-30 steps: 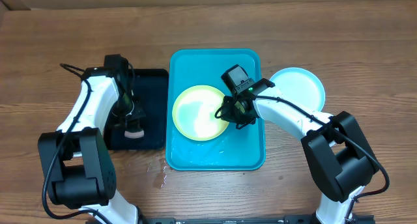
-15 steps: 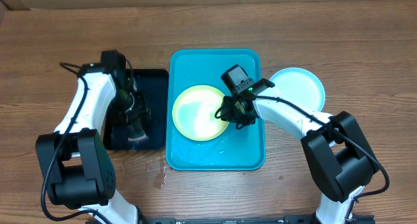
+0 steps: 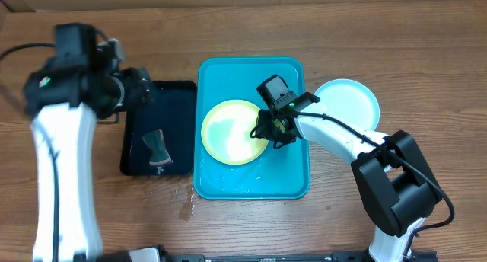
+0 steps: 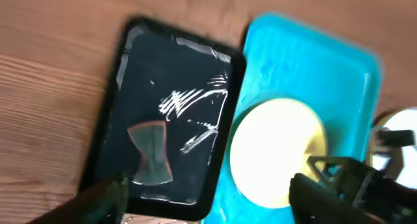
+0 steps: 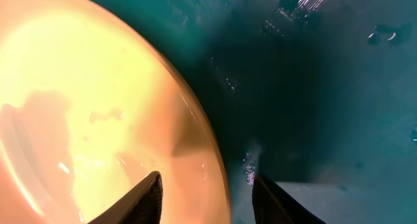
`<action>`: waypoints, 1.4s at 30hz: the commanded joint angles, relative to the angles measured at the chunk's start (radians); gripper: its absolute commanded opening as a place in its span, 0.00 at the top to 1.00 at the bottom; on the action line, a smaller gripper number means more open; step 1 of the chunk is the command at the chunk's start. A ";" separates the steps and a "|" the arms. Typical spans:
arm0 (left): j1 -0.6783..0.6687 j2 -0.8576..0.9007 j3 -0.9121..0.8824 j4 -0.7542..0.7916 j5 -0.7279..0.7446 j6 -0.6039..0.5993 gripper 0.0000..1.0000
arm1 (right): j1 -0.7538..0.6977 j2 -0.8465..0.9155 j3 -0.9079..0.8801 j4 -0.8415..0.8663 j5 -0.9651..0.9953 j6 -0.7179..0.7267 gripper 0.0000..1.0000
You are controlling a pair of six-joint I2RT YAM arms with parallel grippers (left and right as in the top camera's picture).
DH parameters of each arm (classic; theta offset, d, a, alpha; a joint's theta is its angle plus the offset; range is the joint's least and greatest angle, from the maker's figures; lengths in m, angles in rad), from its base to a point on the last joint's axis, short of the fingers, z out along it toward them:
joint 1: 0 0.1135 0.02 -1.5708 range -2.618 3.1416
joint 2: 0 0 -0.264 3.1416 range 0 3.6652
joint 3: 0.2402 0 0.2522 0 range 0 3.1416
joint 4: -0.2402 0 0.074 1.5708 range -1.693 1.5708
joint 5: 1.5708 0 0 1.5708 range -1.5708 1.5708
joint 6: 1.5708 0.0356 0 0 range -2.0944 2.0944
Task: Clean dirty plates on tray and stack at the side
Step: 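Lift the yellow plate by its rim with the right gripper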
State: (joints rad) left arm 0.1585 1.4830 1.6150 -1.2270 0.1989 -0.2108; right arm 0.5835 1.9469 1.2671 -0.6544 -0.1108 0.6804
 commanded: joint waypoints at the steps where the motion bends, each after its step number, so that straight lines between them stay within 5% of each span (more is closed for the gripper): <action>1: 0.034 -0.113 0.020 -0.004 -0.005 -0.019 0.00 | 0.005 0.000 -0.004 0.010 0.024 0.002 0.54; 21: 0.041 -0.196 0.019 -0.007 -0.076 -0.021 0.00 | 0.005 0.034 -0.004 -0.013 0.018 0.084 0.64; 23: 0.041 -0.194 0.019 -0.007 -0.076 -0.021 0.00 | 0.005 0.042 -0.004 -0.007 0.008 0.084 0.68; 27: 0.041 -0.194 0.019 -0.007 -0.076 -0.021 0.00 | 0.005 0.041 -0.003 0.000 0.005 0.083 0.96; 42: 0.041 -0.194 0.019 -0.007 -0.076 -0.021 0.00 | -0.079 -0.018 0.296 -0.249 0.016 0.023 0.96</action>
State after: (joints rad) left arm 0.1974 1.2850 1.6203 -1.2346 0.1341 -0.2184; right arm 0.5003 1.9713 1.4643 -0.8837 -0.1120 0.7284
